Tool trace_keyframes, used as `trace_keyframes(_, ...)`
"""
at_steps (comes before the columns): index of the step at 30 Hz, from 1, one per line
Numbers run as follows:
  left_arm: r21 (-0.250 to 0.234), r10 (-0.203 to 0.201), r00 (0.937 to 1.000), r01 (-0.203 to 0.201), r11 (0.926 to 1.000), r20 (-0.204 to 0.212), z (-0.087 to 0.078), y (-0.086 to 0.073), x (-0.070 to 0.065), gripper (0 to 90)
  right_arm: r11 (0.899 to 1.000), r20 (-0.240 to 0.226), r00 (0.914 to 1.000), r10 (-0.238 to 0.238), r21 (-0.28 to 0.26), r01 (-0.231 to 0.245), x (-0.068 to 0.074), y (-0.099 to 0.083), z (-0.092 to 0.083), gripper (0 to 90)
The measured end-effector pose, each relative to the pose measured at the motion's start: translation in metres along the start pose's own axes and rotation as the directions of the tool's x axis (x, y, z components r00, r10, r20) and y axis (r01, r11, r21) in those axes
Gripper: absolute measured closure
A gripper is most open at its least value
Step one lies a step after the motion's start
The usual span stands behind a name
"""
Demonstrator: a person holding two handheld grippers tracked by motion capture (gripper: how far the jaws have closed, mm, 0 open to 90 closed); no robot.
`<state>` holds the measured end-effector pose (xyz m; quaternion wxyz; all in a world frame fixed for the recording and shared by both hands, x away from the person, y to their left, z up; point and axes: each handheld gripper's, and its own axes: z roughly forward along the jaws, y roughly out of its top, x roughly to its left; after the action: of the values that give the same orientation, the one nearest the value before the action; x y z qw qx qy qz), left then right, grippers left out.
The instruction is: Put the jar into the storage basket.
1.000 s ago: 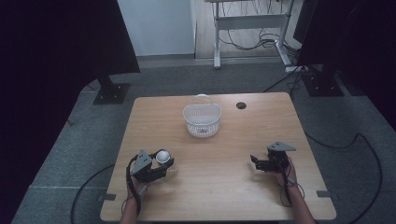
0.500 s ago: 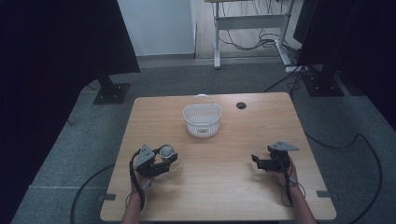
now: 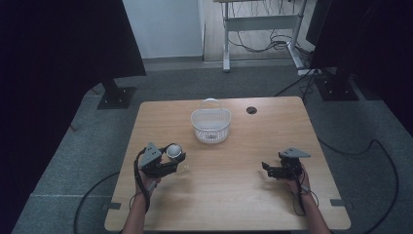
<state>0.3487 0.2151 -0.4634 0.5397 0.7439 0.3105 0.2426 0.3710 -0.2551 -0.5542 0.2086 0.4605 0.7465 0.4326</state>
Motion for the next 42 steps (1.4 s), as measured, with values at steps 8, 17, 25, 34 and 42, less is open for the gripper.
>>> trace_keyframes(8, -0.003, 0.008, 1.0, -0.008, 1.0, -0.006, -0.001, 0.01, 0.001, 39.4, 1.0, 0.004, 1.0, -0.006, 0.0, 0.006, 0.001, 0.0, 0.0, 11.9)
trace_keyframes(17, 0.014, 0.017, 0.9999, -0.017, 0.9998, -0.001, 0.003, 0.016, 0.0, 39.4, 1.0, 0.006, 0.9999, -0.01, 0.0, 0.01, 0.001, 0.0, 0.0, 11.9)
trace_keyframes(25, 0.022, 0.016, 0.9999, -0.016, 0.9996, 0.003, 0.011, 0.023, 0.002, 39.4, 1.0, 0.005, 0.9999, -0.013, -0.001, 0.013, 0.001, 0.0, 0.0, 11.8)
trace_keyframes(34, 0.036, 0.019, 0.9997, -0.019, 0.9992, -0.018, 0.017, 0.032, 0.007, 39.4, 1.0, -0.008, 0.9999, -0.011, 0.002, 0.011, 0.001, -0.001, -0.001, 11.8)
trace_keyframes(42, 0.035, 0.008, 0.9997, -0.008, 0.9994, -0.022, 0.025, 0.039, 0.01, 39.4, 1.0, -0.01, 0.9999, -0.006, -0.003, 0.006, 0.0, -0.001, -0.001, 11.8)
